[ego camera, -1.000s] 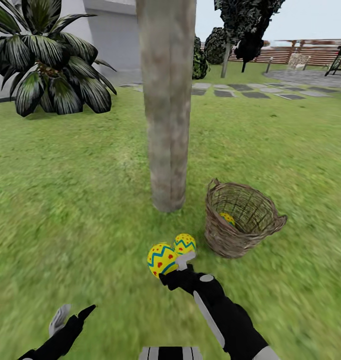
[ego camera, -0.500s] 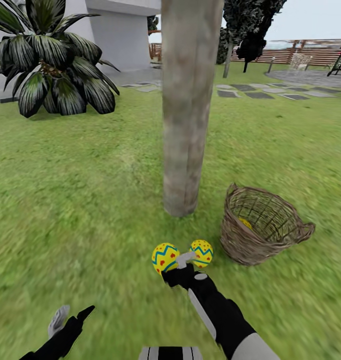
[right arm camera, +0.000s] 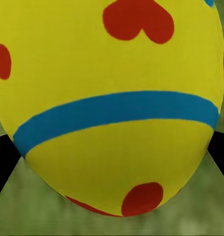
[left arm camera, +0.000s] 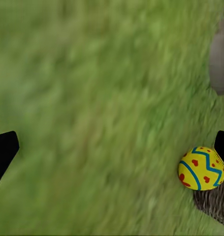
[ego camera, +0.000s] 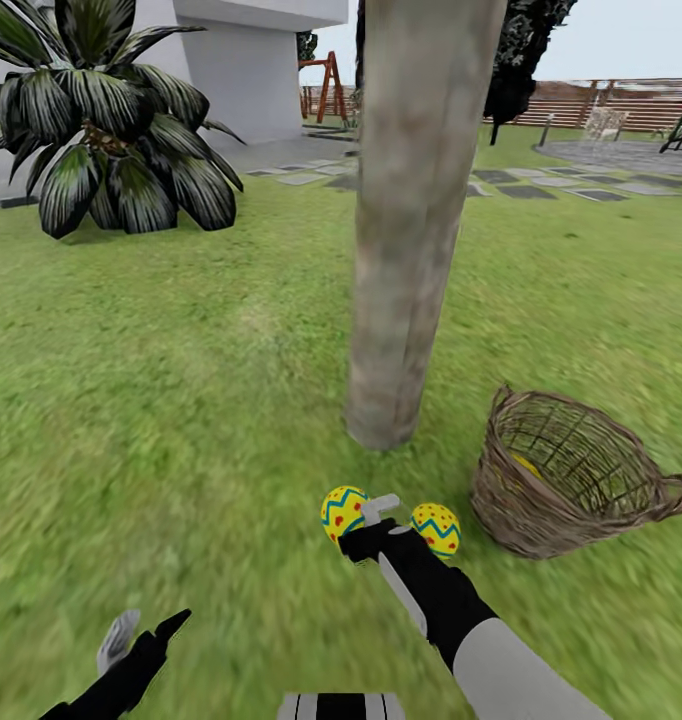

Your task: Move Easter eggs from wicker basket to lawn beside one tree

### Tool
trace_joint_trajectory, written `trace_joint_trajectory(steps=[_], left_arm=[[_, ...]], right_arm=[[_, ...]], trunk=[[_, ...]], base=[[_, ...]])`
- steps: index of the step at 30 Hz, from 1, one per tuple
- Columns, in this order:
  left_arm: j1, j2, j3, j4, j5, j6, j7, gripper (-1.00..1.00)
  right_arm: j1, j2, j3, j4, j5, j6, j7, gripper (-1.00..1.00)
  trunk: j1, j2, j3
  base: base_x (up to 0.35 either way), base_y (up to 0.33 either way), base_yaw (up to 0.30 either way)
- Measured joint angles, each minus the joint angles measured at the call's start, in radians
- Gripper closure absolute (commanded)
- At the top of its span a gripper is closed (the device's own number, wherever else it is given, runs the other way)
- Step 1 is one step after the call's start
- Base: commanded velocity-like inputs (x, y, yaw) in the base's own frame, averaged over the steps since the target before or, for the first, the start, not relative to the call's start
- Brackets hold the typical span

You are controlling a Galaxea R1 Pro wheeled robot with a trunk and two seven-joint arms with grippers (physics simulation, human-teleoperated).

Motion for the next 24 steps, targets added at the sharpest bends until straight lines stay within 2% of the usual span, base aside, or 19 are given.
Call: trace_joint_trajectory(steps=[5, 6, 10, 18, 24], left_arm=[[0.0, 0.0, -0.003, 0.0, -0.001, 0.0, 0.0, -1.0], [0.0, 0.0, -0.004, 0.0, -0.001, 0.0, 0.0, -1.0], [0.0, 0.0, -0.005, 0.0, -0.003, 0.0, 0.0, -1.0], [0.0, 0.001, -0.006, 0.001, -0.003, 0.007, 0.0, -1.0], [0.0, 0.002, 0.0, 0.001, -0.001, 0.014, 0.001, -1.0]], right_arm=[[-0.052, 0.011, -0.006, 0.097, -0.001, -0.001, -0.002, 1.0], [-0.058, 0.011, -0.02, 0.108, -0.005, -0.001, -0.009, 1.0], [-0.064, 0.012, -0.047, 0.118, -0.012, -0.004, -0.026, 1.0], [-0.065, 0.012, -0.053, 0.12, -0.013, -0.005, -0.028, 1.0], [-0.064, 0.012, -0.054, 0.116, -0.012, -0.044, -0.029, 1.0]], trunk=[[0.0, 0.0, 0.0], [0.0, 0.0, 0.0], [0.0, 0.0, 0.0], [0.0, 0.0, 0.0], [0.0, 0.0, 0.0]], base=[[0.216, 0.218, 0.0], [0.223, 0.215, 0.0], [0.217, 0.197, -0.055], [0.049, 0.04, -0.236], [0.137, 0.001, -0.069]])
